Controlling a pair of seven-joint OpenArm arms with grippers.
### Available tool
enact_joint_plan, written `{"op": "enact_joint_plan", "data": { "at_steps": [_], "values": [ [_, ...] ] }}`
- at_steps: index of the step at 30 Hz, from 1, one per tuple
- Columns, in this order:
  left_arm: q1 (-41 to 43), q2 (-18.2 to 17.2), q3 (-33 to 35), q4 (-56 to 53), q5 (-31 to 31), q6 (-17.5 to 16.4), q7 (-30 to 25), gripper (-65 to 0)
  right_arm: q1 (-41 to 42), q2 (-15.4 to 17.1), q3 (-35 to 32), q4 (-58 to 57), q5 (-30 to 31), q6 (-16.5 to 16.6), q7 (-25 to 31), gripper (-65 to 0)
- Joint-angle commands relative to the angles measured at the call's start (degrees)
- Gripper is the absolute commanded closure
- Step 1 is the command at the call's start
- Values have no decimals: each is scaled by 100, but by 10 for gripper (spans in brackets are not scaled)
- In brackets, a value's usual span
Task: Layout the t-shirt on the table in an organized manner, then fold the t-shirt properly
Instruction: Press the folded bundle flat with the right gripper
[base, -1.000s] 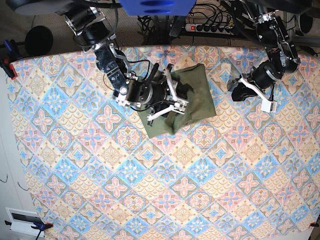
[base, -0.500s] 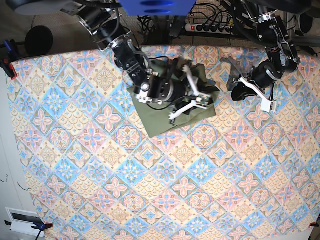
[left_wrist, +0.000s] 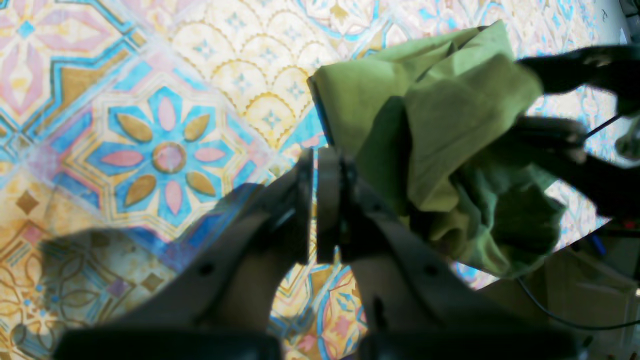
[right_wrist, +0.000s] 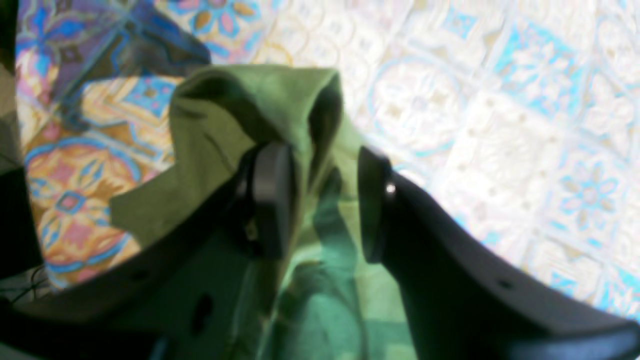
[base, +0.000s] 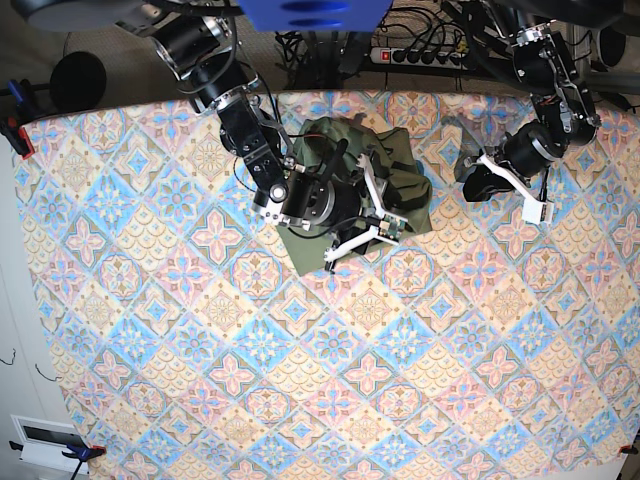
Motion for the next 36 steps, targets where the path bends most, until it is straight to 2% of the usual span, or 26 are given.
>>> {"op": "enact_joint_plan", "data": {
  "at_steps": [1,6,10,17,21,26,29,32,36],
  "values": [
    [-28,-65,-24,113,-114,-43,-87,0,98,-61,1,32,108,-21,138,-199],
    [-28,-65,-42,113,-114,-43,-87,0,186,-185,72,-39,125,-21,147,-27],
    [-28,-65,-50,113,-114,-43,-87,0,247,-202,327,32,222,-21,147,-31],
    [16,-65,-50,113,-114,-43,-87,0,379,-211,1619,76,1708,-21,147,-31],
    [42,-65,-50,113,-114,-43,-87,0,467,-211,1856,85,1892,-21,147,-31],
    [25,-65,-50,113,-114,-43,-87,0,467,-229,1900,102,1901,-21,165,-31],
    [25,-65,-50,104,-114,-43,-87,0,476,-413,1847,76,1901,-21,208,-31],
    [25,-65,-42,104,-114,-43,-87,0,476,-457,1417,-56,1822,-21,235,-33],
    [16,-65,-24,104,-114,-43,-87,0,476,-563,766,-267,1356,-21,235,-47]
  ]
}}
